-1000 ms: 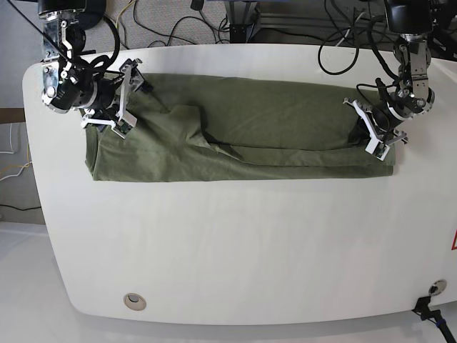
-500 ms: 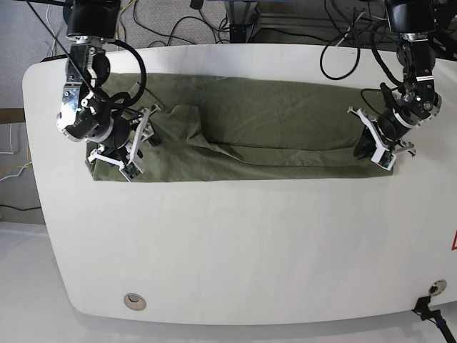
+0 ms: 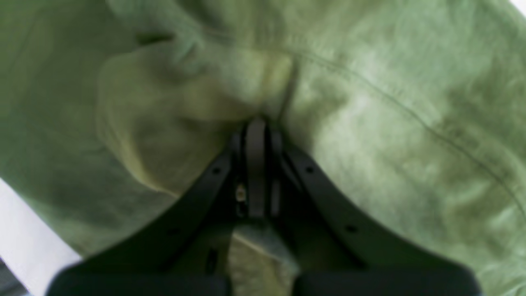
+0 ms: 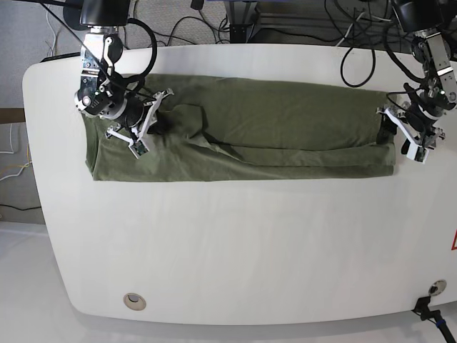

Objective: Fold the T-shirt properly
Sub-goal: 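Grasp the strip's ends with both grippers, then fold the strip end held by the left gripper toward the right gripper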

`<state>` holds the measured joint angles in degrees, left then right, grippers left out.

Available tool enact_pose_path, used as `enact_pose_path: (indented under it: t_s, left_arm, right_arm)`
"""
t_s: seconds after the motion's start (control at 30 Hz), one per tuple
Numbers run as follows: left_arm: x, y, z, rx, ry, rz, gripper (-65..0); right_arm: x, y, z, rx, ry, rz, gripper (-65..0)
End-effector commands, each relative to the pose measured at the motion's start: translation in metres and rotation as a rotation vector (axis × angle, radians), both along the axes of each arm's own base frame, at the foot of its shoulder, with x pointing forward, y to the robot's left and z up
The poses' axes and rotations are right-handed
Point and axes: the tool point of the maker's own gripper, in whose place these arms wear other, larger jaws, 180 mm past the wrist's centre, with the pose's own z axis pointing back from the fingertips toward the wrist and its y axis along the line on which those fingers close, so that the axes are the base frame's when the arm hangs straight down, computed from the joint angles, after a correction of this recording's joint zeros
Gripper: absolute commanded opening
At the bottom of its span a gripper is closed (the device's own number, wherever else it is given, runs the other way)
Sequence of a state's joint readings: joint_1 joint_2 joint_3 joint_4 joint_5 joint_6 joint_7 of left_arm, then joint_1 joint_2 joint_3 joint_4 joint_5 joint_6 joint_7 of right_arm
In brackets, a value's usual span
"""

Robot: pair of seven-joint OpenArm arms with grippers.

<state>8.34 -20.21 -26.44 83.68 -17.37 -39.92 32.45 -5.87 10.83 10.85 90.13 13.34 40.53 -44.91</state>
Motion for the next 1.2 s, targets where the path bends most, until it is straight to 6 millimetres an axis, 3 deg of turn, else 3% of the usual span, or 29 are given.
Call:
enact_pose_path:
  t_s: [0.0, 0.1, 0.3, 0.53, 0.6, 0.73, 0.77, 0.8, 0.97, 1.03, 1.17]
  left_arm:
    - [0.008, 0.01, 0.017, 0.003, -0.037, 0.015, -21.1]
    - [0.005, 0.023, 0.009, -0.064, 0.014, 0.081, -18.6]
    - [-0.004, 0.026, -0.023, -0.142, 0.116, 0.127, -18.6]
    - [0.0, -0.007, -0.043, -0.177, 0.173, 0.056, -19.7]
    - [0.002, -0.02, -0.045, -0.194, 0.168, 0.042, -29.0]
    - [0.004, -0.028, -0.044, -0.208, 0.156, 0.037, -56.6]
    - [0.005, -0.029, -0.042, -0.209, 0.149, 0.034, -63.0]
    - [0.009, -0.03, -0.034, -0.201, 0.126, 0.027, -65.0]
    - [0.021, -0.055, 0.017, -0.144, -0.024, -0.043, -65.0]
    - [0.02, -0.074, 0.033, -0.125, -0.044, -0.075, -65.0]
    - [0.017, -0.123, 0.036, -0.17, -0.027, -0.132, -65.0]
  right_arm:
    - [-0.004, -0.008, -0.011, -0.027, 0.035, -0.013, -65.0]
    - [-0.006, -0.008, -0.013, -0.025, 0.044, -0.013, -65.0]
    - [-0.007, -0.007, -0.013, -0.025, 0.044, -0.011, -65.0]
    - [-0.006, -0.006, -0.012, -0.021, 0.041, -0.013, -65.0]
    - [-0.006, -0.006, -0.012, -0.021, 0.039, -0.013, -65.0]
    - [-0.005, -0.006, -0.011, -0.021, 0.036, -0.013, -65.0]
    - [-0.005, -0.006, -0.011, -0.021, 0.036, -0.013, -65.0]
    - [-0.005, -0.007, -0.011, -0.021, 0.036, -0.014, -65.0]
    - [-0.005, -0.007, -0.011, -0.023, 0.036, -0.014, -65.0]
    - [-0.005, -0.007, -0.011, -0.023, 0.036, -0.014, -65.0]
    - [-0.005, -0.006, -0.011, -0.021, 0.037, -0.014, -65.0]
